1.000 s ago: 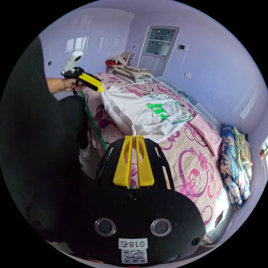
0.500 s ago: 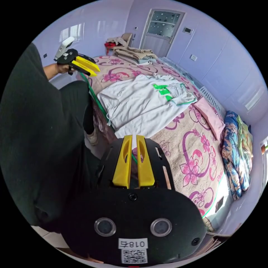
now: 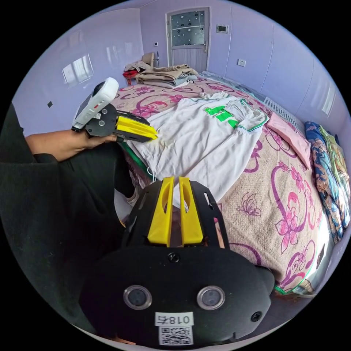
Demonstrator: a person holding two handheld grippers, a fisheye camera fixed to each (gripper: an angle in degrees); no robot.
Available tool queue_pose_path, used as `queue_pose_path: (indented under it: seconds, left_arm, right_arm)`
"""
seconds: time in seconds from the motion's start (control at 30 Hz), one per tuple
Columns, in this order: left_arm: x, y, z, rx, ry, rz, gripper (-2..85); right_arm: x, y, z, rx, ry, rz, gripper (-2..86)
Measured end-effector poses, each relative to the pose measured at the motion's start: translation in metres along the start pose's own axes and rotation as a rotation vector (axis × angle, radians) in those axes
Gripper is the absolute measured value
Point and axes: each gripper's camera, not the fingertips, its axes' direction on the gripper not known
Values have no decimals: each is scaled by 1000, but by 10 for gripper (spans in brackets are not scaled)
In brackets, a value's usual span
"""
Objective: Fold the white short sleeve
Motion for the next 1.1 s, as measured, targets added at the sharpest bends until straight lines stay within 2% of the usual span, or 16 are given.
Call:
queue_pose_path:
  seconds: [0.13, 0.23, 0.3, 0.4, 0.5, 0.57, 0.6, 0.7, 0.8, 0.9, 0.97, 1.03, 1.1]
  left_arm:
    - [-61, 47, -18, 107, 241, -293, 0]
    - [-121, 116, -24, 210, 339, -663, -3]
    - [-161, 178, -7, 149, 410, -1000, -5]
    - [-189, 243, 14, 97, 538, -1278, -5]
    - [-206, 290, 7, 152, 504, -1426, 13]
    - [-216, 303, -5, 204, 424, -1434, 36]
    - [-224, 300, -14, 231, 360, -1378, 46]
    - [-243, 267, -21, 304, 316, -1175, 52]
    - [-256, 234, -14, 470, 442, -985, 50]
    - [-269, 223, -1, 639, 597, -924, 45]
    - [-274, 214, 3, 685, 623, -897, 42]
    - [-274, 192, 9, 637, 660, -821, 39]
    - [-262, 150, 18, 543, 746, -645, 41]
  right_arm:
    - [9, -3, -3, 16, -22, 12, 10]
    - [22, -9, -7, 43, -33, 55, 8]
    - [30, -13, -10, 59, -44, 85, 7]
    - [43, -23, -12, 69, -45, 125, 9]
    - [58, -41, -16, 87, -24, 148, 16]
    - [71, -67, -19, 115, 11, 130, 27]
    - [75, -76, -19, 121, 23, 121, 31]
    - [93, -127, -10, 149, 84, 53, 51]
    - [113, -191, 14, 166, 147, -34, 63]
    - [138, -254, 50, 135, 206, -93, 72]
    - [162, -296, 81, 84, 210, -111, 80]
    - [180, -320, 105, 27, 177, -124, 85]
    - [194, -337, 127, -47, 132, -148, 88]
